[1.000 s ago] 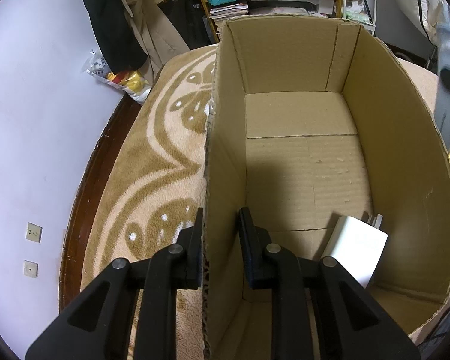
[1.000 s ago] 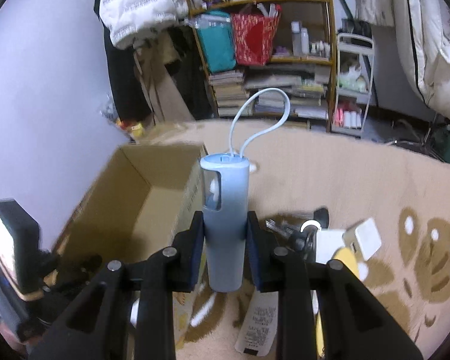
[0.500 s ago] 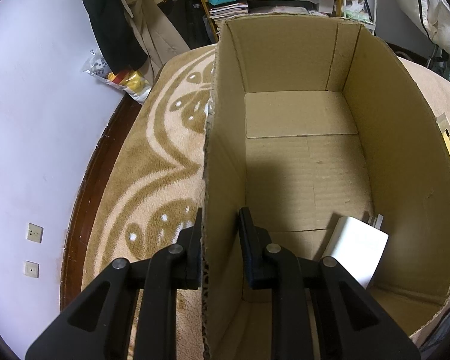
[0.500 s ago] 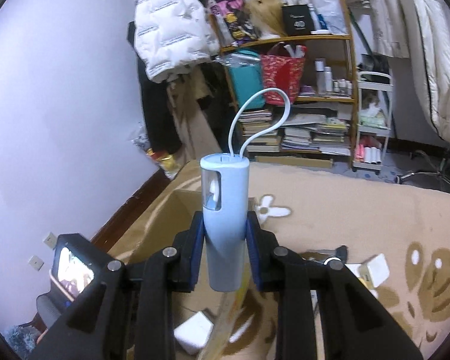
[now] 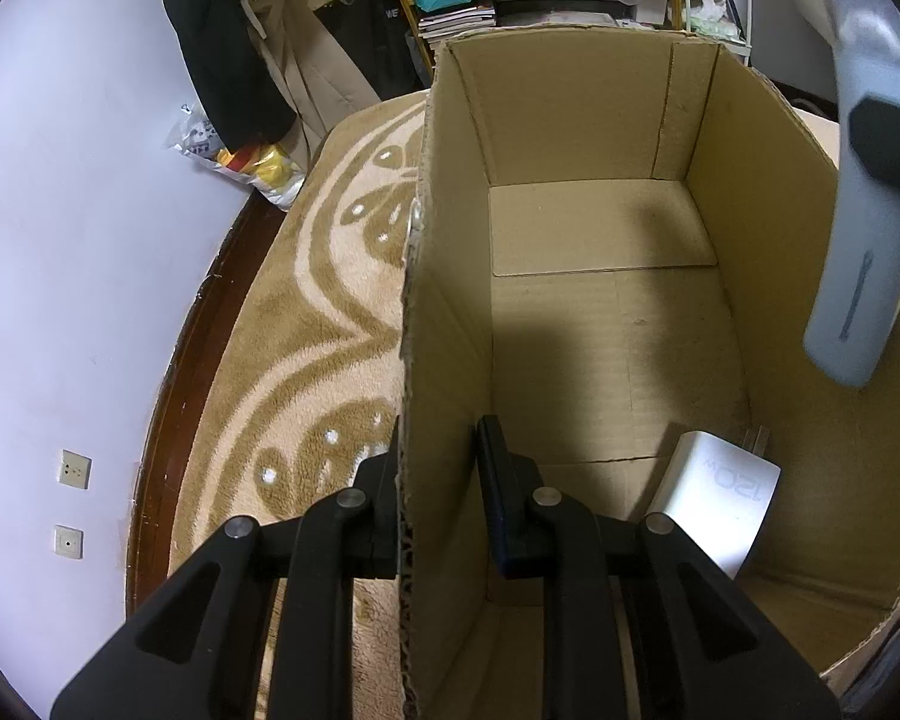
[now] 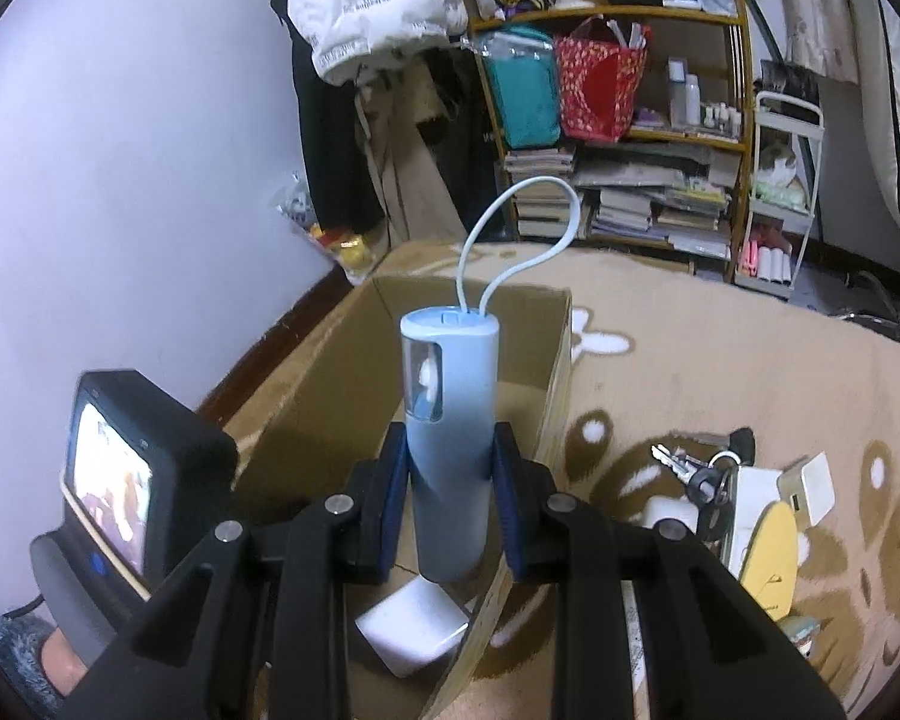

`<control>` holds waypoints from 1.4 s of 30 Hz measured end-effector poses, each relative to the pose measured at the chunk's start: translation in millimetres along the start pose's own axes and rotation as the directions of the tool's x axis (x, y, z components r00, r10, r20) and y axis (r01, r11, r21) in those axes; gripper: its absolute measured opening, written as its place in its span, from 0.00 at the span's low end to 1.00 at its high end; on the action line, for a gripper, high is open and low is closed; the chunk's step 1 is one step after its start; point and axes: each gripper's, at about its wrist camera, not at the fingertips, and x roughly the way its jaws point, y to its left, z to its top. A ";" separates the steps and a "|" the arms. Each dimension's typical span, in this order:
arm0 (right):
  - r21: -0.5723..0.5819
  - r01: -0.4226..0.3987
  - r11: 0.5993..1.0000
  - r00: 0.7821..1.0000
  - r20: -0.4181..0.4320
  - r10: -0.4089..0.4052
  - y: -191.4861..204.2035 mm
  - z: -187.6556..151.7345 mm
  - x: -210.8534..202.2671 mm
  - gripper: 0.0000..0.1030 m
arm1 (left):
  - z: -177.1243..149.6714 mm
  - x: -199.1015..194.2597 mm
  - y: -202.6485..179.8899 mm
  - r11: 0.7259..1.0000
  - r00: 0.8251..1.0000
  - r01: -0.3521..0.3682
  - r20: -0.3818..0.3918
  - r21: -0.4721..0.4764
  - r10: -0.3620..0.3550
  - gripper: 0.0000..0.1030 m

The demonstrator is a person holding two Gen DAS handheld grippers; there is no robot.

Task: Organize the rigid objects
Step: 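Lift the light-blue bottle, carry it into the box and release it, then return the right tool to the pile and grasp the white plug adapter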

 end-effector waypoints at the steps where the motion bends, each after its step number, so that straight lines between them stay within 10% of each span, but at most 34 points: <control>1: -0.002 0.004 1.000 1.000 -0.008 -0.004 -0.1 -1.5 1.3 0.28 | -0.3 0.1 -0.6 1.000 1.000 0.000 0.000 0.000 0.000 0.20; 21: -0.018 0.022 1.000 1.000 0.000 -0.022 -5.5 0.3 -1.9 0.29 | 0.0 -3.4 3.4 1.000 1.000 0.009 0.001 -0.003 -0.009 0.21; 33: 0.075 0.128 0.989 0.988 0.074 -0.134 -53.6 14.5 -28.3 0.85 | 0.2 -4.5 3.6 1.000 1.000 0.012 0.000 -0.003 -0.012 0.21; 42: 0.154 0.224 0.962 0.972 0.044 -0.233 -109.6 11.2 -28.3 1.00 | 0.2 -4.2 3.2 1.000 1.000 0.011 -0.001 -0.004 -0.011 0.21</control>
